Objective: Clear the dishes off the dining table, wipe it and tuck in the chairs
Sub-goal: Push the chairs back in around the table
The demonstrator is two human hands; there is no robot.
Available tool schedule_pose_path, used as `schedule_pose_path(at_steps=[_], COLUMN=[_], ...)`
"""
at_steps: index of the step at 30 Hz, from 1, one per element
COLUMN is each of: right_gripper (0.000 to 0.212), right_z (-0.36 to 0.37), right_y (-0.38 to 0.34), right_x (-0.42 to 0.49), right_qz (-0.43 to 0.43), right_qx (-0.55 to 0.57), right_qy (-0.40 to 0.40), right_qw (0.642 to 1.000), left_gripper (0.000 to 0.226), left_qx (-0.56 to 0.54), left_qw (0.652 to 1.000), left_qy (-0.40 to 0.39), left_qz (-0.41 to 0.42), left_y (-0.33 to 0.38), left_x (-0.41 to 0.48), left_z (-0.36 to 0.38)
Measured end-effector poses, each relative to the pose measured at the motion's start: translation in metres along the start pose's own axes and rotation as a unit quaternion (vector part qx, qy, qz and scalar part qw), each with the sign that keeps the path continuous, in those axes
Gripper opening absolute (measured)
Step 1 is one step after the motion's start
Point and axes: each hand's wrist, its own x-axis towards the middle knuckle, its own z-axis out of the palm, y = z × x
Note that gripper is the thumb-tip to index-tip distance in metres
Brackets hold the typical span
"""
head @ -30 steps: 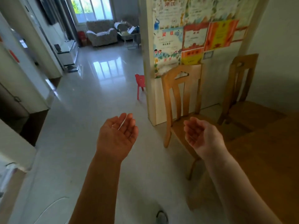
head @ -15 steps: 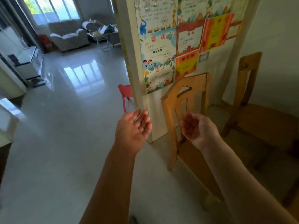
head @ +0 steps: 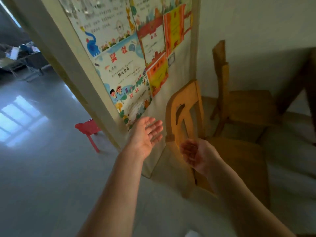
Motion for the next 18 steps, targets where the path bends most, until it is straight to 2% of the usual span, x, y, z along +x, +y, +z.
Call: schedule_pose_path(at_steps=[3, 6, 8, 10, 12, 14, 16, 18], right_gripper=[0.019, 0.012, 0.009, 0.009, 0.015, 0.012, 0.037, 0.045], right_z=[0.027, 0.05, 0.06, 0.07, 0.078, 0.083, 0.09, 0.098], right_y=[-0.011, -0.028, -0.038, -0.047, -0.047, -0.039, -0.028, -0.023], right_x=[0.023, 0.047, 0.061, 0.069, 0.075, 0.086, 0.098, 0.107], right_qz=[-0.027, -0.094, -0.124, -0.137, -0.132, -0.126, -0.107, -0.099], right_qx=[-0.036, -0.126, -0.21, -0.282, -0.342, -0.419, -0.526, -0.572], right_qy=[0.012, 0.051, 0.078, 0.061, 0.038, 0.062, 0.104, 0.166], right_qw=[0.999, 0.986, 0.967, 0.948, 0.93, 0.897, 0.837, 0.797], left_gripper=[0.034, 0.034, 0.045, 0.05, 0.044, 0.041, 0.039, 0.037], left_qx=[0.088, 0.174, 0.234, 0.249, 0.251, 0.262, 0.276, 0.309], left_qw=[0.996, 0.983, 0.968, 0.958, 0.951, 0.942, 0.933, 0.919], left_qy=[-0.013, 0.009, 0.015, -0.012, -0.036, -0.055, -0.076, -0.096], left_qz=[-0.031, -0.056, -0.093, -0.141, -0.178, -0.204, -0.216, -0.225], left_y=[0.01, 0.014, 0.014, 0.013, 0.012, 0.007, 0.002, -0.001], left_x=[0.055, 0.103, 0.131, 0.16, 0.181, 0.2, 0.212, 0.227], left_z=[0.018, 0.03, 0.033, 0.036, 0.041, 0.047, 0.051, 0.054])
